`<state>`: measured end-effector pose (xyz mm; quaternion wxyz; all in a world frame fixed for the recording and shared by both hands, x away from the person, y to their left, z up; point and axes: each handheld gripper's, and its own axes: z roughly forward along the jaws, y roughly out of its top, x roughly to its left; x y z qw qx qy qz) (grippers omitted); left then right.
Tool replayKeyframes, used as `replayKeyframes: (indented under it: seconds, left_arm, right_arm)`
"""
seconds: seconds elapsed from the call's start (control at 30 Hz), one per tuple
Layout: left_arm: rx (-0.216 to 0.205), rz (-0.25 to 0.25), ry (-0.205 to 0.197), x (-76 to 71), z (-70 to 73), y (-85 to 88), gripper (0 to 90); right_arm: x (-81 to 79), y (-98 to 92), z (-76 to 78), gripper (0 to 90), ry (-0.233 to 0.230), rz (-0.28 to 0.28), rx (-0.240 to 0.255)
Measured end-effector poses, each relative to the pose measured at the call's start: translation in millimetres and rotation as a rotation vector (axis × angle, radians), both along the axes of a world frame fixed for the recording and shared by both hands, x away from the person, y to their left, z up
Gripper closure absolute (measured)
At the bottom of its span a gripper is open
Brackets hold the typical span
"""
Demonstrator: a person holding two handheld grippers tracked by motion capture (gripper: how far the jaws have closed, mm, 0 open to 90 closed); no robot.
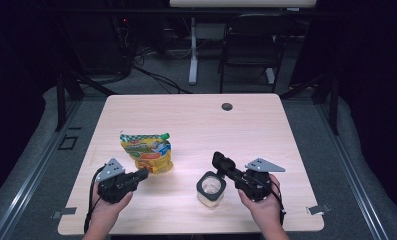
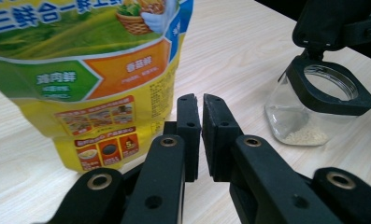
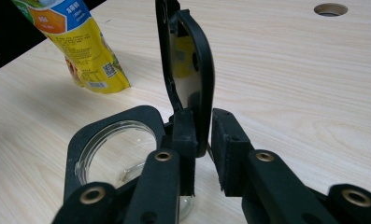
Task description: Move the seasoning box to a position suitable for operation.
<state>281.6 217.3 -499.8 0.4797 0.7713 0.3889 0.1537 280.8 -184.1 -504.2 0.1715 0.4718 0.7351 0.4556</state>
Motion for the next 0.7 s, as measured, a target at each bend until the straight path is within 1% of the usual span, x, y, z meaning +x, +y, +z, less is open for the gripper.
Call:
replayKeyframes:
  seconds: [0.07, 0.1, 0.17, 0.23, 0.3, 0.37, 0.4, 0.47, 0.5, 0.53, 0.63, 0.7]
  left_arm:
    - [-0.006, 0.009, 0.001, 0.2, 2.0, 3.1, 85.1]
    - [-0.012, 0.016, -0.005, 0.5, 2.8, 5.2, 85.1]
    - [-0.007, 0.029, -0.003, 0.5, 5.0, 9.5, 84.7]
    - [-0.010, 0.039, -0.004, 1.4, 5.9, 14.1, 84.0]
    - [-0.014, 0.050, -0.003, 1.9, 6.1, 18.1, 82.6]
    - [-0.018, 0.060, -0.002, 3.0, 5.8, 21.5, 81.9]
    - [-0.013, 0.061, -0.003, 3.6, 5.9, 23.3, 81.8]
    - [-0.018, 0.071, -0.002, 5.0, 5.3, 26.6, 81.6]
    - [-0.016, 0.074, -0.002, 5.4, 5.0, 28.0, 81.6]
    - [-0.015, 0.082, 0.004, 5.4, 5.2, 28.8, 81.7]
    - [-0.014, 0.089, 0.000, 6.2, 4.7, 31.4, 81.0]
    - [-0.016, 0.094, 0.001, 7.0, 4.4, 32.7, 79.8]
  right_arm:
    - [1.2, 0.0, 0.2, 82.2, 0.003, -0.002, -0.004]
    - [1.8, 0.3, 0.3, 82.0, 0.003, -0.005, -0.003]
    - [4.5, 1.5, 0.7, 81.2, 0.002, -0.010, -0.007]
    - [8.2, 2.9, 1.5, 80.4, -0.002, -0.005, -0.026]
    - [12.8, 4.5, 1.7, 79.8, -0.004, 0.004, -0.029]
    - [17.1, 5.6, 2.0, 79.4, -0.005, 0.025, -0.036]
    - [19.7, 6.3, 1.5, 79.2, -0.003, 0.032, -0.025]
    - [23.8, 6.3, 1.7, 78.8, 0.005, 0.044, -0.018]
    - [25.8, 6.7, 1.4, 78.8, 0.013, 0.053, -0.003]
    - [27.3, 6.7, 0.8, 78.8, 0.008, 0.063, 0.002]
    - [31.4, 5.9, 0.9, 78.3, 0.009, 0.083, 0.002]
    - [34.4, 6.0, 0.7, 77.6, 0.016, 0.083, 0.017]
